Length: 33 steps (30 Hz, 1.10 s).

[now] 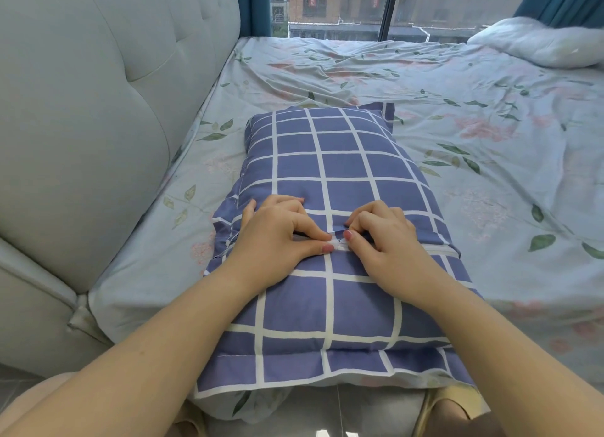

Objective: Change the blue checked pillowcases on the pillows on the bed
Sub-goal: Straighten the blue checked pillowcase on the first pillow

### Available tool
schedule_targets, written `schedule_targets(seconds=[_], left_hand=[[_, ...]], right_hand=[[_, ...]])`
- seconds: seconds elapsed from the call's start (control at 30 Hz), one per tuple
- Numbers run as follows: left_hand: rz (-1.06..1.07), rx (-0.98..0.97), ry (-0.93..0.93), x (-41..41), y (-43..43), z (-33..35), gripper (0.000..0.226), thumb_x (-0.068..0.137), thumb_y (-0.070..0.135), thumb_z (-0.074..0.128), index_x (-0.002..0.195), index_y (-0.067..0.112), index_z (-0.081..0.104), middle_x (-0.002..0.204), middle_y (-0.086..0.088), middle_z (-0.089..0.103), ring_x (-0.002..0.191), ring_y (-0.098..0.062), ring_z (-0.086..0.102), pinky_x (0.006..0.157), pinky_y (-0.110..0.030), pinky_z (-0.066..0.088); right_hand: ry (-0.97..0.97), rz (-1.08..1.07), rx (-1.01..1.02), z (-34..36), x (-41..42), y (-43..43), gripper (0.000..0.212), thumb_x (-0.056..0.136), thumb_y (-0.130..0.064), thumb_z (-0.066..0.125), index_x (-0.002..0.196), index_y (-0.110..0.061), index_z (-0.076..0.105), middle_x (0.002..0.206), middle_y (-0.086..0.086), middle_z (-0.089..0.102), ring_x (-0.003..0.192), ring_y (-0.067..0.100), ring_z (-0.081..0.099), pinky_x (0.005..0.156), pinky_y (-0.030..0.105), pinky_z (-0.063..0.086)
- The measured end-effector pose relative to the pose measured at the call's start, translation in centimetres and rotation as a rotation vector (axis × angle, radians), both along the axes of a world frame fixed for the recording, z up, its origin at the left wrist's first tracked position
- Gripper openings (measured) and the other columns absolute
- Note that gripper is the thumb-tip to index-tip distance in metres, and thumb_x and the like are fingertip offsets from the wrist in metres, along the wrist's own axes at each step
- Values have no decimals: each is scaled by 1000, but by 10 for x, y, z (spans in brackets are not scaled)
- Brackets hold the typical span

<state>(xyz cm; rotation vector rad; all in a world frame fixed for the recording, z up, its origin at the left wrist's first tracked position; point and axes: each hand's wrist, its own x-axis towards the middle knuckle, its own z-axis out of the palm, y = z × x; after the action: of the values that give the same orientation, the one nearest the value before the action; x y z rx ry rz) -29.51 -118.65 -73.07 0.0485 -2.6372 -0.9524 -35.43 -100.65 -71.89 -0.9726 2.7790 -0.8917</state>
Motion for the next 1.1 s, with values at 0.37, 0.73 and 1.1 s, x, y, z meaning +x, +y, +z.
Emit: schedule_targets(seconds=[0.37, 0.73, 1.1], left_hand=[[-26, 11, -11, 0, -4, 0, 6, 76, 41, 77, 82, 41, 75, 84, 24, 59, 126, -6, 47, 117, -57, 11], [-78, 59, 18, 1, -2, 2, 26, 67, 68, 64, 77, 47, 74, 105, 23, 61, 116, -4, 54, 110, -62, 24], [-75, -216, 54, 3, 13, 12, 34, 81, 61, 66, 110, 44, 72, 123, 23, 57, 122, -8, 47, 111, -65, 20]], right_hand=[[-27, -48, 1, 2, -11, 40, 25, 99, -25, 51, 74, -28, 51, 108, -9, 54, 103, 18, 43, 95, 34, 28], [-32, -95, -17, -4, -15, 58, 22, 99, -22, 51, 78, -19, 56, 108, -8, 53, 106, 16, 42, 91, 31, 25], [-46, -103, -3, -5, -16, 61, 21, 100, -23, 49, 80, -19, 55, 108, -8, 52, 106, 17, 42, 90, 32, 25]])
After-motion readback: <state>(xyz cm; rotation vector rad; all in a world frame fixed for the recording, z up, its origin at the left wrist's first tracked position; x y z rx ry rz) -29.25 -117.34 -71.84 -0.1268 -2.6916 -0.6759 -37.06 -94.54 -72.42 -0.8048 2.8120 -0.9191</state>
